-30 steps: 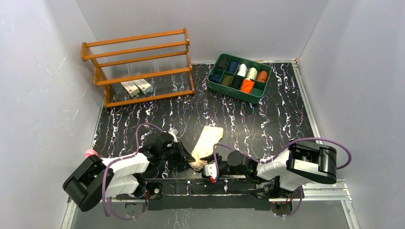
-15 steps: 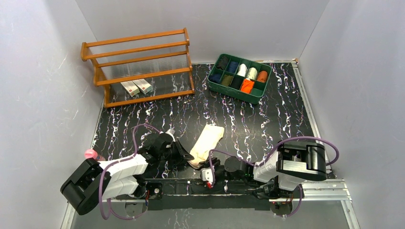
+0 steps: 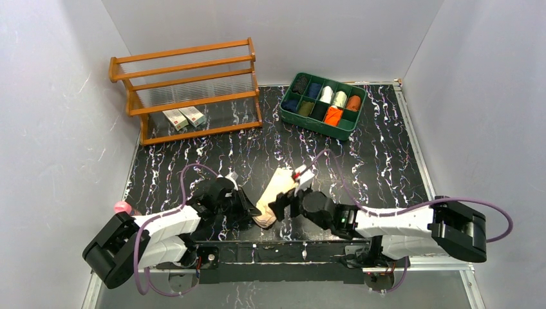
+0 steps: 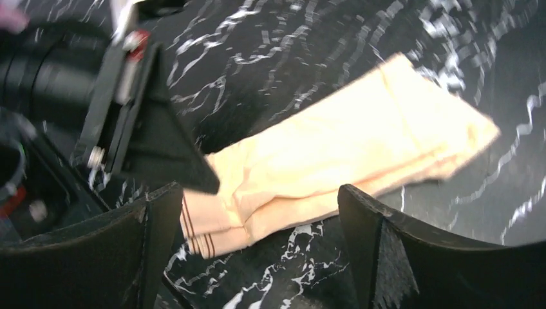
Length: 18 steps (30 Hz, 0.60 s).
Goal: Roll the underwear
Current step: Roll the underwear to the center of the board.
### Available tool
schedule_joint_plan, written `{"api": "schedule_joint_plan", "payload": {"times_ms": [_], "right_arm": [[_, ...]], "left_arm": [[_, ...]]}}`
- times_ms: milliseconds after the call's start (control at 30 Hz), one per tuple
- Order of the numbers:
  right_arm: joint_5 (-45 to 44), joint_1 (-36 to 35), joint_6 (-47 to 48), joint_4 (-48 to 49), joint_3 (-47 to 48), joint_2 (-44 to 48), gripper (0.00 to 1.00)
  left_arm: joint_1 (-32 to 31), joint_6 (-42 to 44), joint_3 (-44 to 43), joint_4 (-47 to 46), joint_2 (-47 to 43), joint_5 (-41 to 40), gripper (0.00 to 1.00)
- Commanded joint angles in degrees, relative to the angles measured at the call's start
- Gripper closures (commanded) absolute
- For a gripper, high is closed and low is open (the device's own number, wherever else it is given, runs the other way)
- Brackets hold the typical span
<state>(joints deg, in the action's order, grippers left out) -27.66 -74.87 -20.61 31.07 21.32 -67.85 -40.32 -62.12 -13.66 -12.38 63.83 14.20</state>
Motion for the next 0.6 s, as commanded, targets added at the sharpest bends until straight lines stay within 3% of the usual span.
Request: {"api": "schedule_joint_plan", "payload": {"times_ms": [0,167,400,567], "right_arm": [[3.3,8.6,-35.0,-26.1,5.3,1.2,0.01],[18.4,17.6,-40.9,-25.7,6.3,-3.0,0.01],[23.7,23.3,-38.3,-24.2,11.1,-11.9,0.01],[25.3,25.4,-33.0,-26.9,19.7,-21.4,0.01]], "left_arm": [[-0.2,2.4,-0.5,2.5,1.4,-0.1,1.00],[-0.2,2.7,-0.6,3.2,0.9,0.0,1.00],[-0.2,2.2,0.0,3.3,0.1,-1.1,1.00],[-0.1,0.8,0.9,3.8,-1.8,-3.8,1.00]]}}
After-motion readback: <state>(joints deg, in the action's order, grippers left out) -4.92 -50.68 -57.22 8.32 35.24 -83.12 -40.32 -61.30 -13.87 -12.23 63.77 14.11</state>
